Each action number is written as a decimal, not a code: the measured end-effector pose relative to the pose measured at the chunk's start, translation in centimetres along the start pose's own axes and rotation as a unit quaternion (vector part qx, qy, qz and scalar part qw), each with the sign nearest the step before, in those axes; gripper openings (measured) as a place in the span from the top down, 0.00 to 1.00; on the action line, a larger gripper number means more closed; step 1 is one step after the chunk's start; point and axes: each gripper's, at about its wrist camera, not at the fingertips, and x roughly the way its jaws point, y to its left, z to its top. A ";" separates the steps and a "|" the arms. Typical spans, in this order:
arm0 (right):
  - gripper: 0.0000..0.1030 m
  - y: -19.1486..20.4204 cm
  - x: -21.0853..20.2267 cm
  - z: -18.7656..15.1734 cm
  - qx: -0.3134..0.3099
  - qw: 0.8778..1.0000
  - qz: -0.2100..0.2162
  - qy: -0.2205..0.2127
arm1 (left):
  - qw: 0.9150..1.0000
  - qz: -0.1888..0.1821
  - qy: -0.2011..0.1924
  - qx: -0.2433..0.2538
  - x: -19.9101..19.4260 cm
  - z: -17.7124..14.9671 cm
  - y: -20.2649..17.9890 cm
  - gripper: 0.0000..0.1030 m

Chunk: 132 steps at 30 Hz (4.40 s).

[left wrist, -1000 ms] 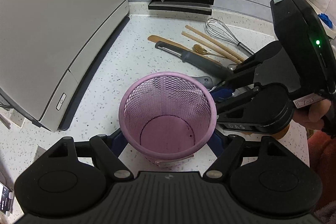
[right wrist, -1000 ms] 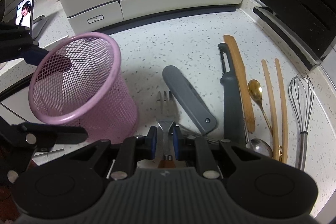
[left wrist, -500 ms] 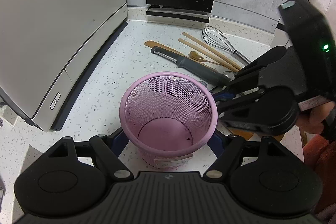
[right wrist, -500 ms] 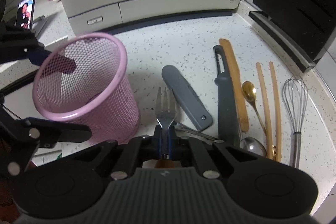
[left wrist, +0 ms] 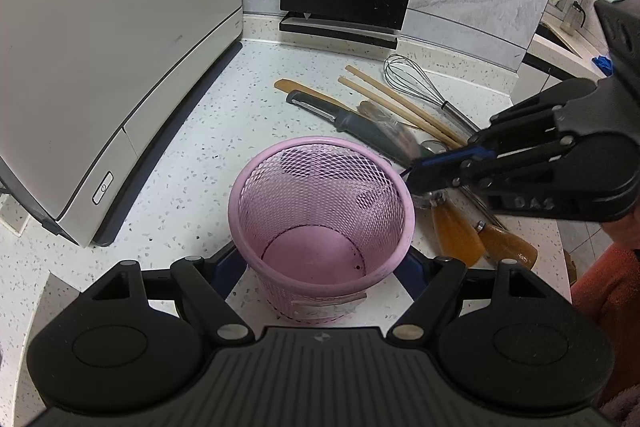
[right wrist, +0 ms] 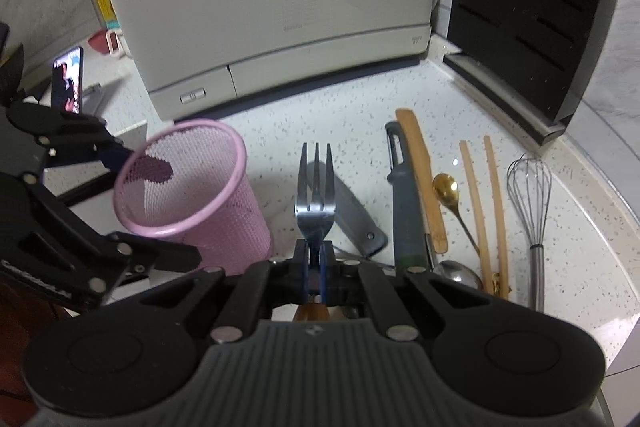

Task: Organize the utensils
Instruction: 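Lift the fork with the right gripper and carry it over the pink cup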

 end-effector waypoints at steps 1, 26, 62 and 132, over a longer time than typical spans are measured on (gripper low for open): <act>0.98 -0.1 -0.2 0.0 0.002 1.000 0.001 -0.004 | 1.000 0.000 0.000 0.000 0.0 0.0 0.0 0.12; 1.00 -0.3 -6.5 2.5 0.031 0.990 0.016 -0.136 | 1.000 -0.012 -0.006 0.003 0.5 0.1 -0.2 0.13; 0.76 0.8 -1.5 2.6 0.009 0.996 0.013 -0.092 | 1.000 0.013 -0.012 -0.012 0.1 -0.2 0.9 0.13; 1.00 4.3 -6.0 3.9 -0.069 0.973 0.049 -0.213 | 1.000 -0.004 -0.015 0.009 0.8 0.2 -0.5 0.13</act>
